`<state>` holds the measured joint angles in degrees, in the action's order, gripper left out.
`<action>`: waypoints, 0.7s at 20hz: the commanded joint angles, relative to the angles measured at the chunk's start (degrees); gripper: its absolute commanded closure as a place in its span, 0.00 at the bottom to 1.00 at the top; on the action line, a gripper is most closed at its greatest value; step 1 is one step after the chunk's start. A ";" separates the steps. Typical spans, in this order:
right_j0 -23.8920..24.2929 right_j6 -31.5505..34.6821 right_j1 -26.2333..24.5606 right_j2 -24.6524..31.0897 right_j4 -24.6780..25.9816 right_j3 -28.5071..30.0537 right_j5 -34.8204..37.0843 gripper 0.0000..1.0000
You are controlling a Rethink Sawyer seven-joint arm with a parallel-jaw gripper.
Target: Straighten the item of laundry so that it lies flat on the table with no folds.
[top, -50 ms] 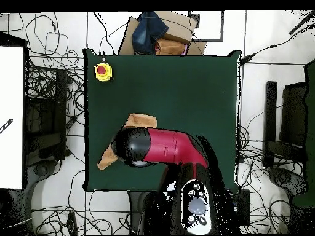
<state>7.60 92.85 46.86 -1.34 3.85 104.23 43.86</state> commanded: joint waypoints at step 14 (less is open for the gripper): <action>-0.46 1.38 -7.27 4.12 4.79 -4.66 -5.51 0.00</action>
<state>7.15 92.85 42.19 -1.32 4.08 100.91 43.68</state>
